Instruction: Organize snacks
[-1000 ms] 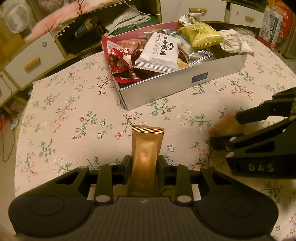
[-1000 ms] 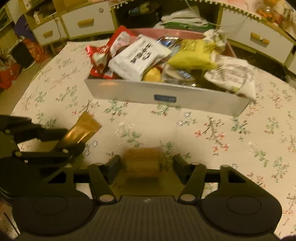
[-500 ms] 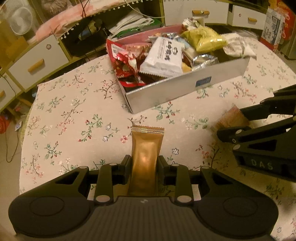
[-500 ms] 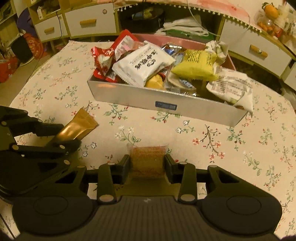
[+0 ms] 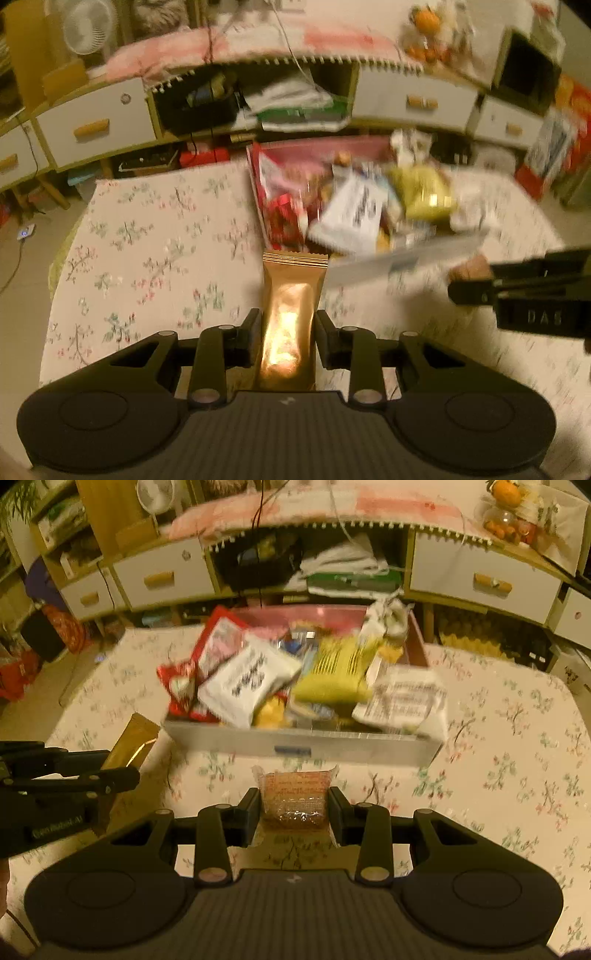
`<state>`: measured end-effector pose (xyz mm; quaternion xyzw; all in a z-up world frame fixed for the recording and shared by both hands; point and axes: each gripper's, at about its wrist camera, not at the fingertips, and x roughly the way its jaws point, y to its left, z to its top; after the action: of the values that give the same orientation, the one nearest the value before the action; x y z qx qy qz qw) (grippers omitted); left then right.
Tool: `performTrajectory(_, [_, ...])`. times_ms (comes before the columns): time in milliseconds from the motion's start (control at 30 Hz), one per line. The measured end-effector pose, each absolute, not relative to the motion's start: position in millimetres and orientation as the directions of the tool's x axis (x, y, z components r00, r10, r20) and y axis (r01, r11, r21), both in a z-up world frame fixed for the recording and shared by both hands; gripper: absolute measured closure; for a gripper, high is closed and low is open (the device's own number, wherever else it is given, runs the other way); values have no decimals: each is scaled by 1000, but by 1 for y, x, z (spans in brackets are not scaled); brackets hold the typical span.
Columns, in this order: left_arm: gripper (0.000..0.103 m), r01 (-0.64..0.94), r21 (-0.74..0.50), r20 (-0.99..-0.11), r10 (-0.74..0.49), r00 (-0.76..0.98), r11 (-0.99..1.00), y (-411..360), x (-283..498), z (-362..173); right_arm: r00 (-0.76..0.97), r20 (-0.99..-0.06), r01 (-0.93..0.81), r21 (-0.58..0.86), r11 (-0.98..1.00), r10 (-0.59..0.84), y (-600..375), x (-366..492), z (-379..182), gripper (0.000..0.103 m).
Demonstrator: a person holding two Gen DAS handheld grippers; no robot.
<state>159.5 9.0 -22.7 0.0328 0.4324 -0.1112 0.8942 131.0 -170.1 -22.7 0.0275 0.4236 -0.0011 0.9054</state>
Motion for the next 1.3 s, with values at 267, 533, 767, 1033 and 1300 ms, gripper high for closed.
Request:
performTrajectory(267, [68, 155, -122, -717, -195, 669, 980, 1, 195, 3, 693, -720, 61, 108, 992, 36, -192, 154, -3, 68])
performTrajectory(533, [68, 157, -174, -704, -234, 670, 972, -23, 254, 2, 721, -689, 94, 195, 976, 69, -224, 201, 10, 68])
performTrajectory(767, [68, 115, -242, -716, -257, 649, 963, -19, 293, -22, 724, -684, 63, 200, 978, 93, -227, 248, -1, 68])
performTrajectory(1033, [65, 134, -254, -721, -280, 634, 958, -25, 301, -35, 712, -700, 90, 160, 983, 49, -230, 273, -15, 62])
performTrajectory(1300, [51, 115, -289, -692, -290, 661, 951, -12, 278, -3, 724, -690, 159, 198, 967, 22, -244, 243, 1, 53])
